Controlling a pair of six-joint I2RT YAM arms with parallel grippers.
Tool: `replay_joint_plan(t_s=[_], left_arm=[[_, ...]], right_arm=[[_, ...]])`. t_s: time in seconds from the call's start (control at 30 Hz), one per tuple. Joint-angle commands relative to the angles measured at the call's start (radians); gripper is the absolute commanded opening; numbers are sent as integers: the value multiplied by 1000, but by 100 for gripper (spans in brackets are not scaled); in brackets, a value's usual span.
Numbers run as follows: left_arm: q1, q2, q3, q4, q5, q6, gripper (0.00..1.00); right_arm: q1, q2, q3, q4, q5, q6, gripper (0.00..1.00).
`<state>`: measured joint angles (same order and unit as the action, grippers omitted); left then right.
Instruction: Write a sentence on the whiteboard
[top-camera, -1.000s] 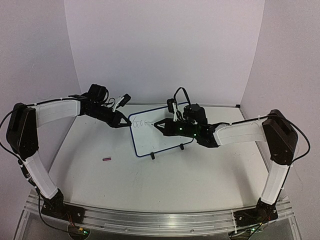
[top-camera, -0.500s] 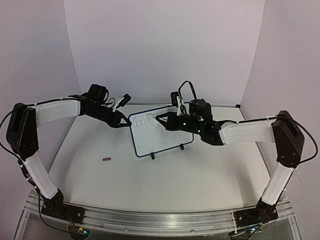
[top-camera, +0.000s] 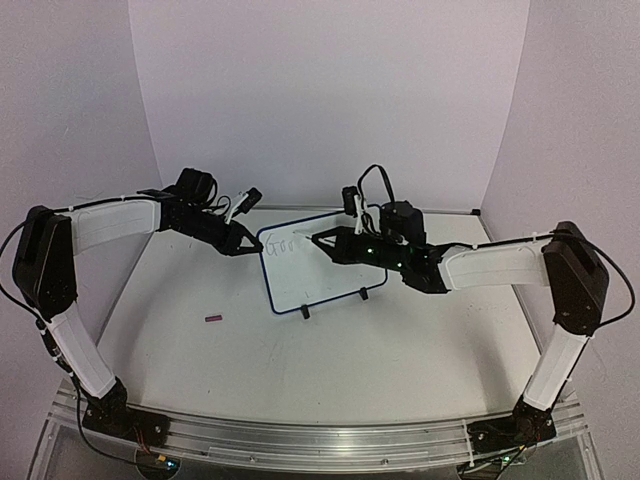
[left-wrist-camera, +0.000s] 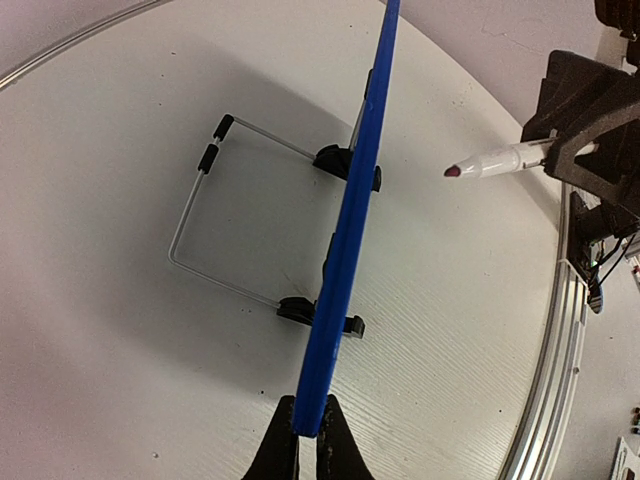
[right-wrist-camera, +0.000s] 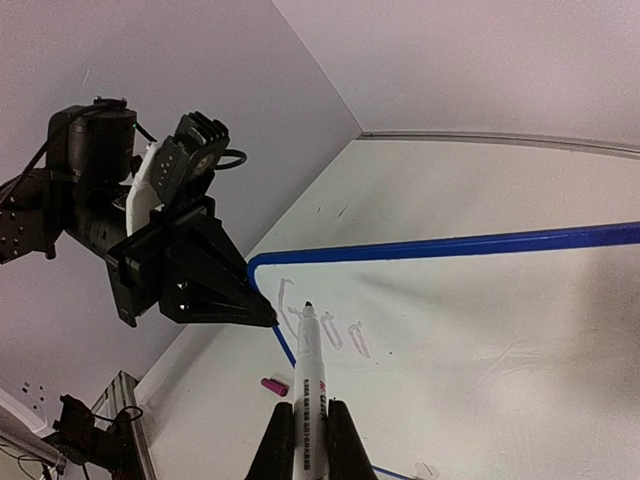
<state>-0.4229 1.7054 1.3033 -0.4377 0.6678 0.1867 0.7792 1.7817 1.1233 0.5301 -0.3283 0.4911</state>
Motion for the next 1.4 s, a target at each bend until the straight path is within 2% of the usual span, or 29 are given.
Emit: replay_joint_plan(t_s=[0.0,1.37], left_arm=[[-17,40,21,-61,-60,44,0],[-20,43,22,-67,-70,51,0]], right_arm=[[-12,32,2,23,-8,14,0],[-36,88,-10,-6,-38,22,0]])
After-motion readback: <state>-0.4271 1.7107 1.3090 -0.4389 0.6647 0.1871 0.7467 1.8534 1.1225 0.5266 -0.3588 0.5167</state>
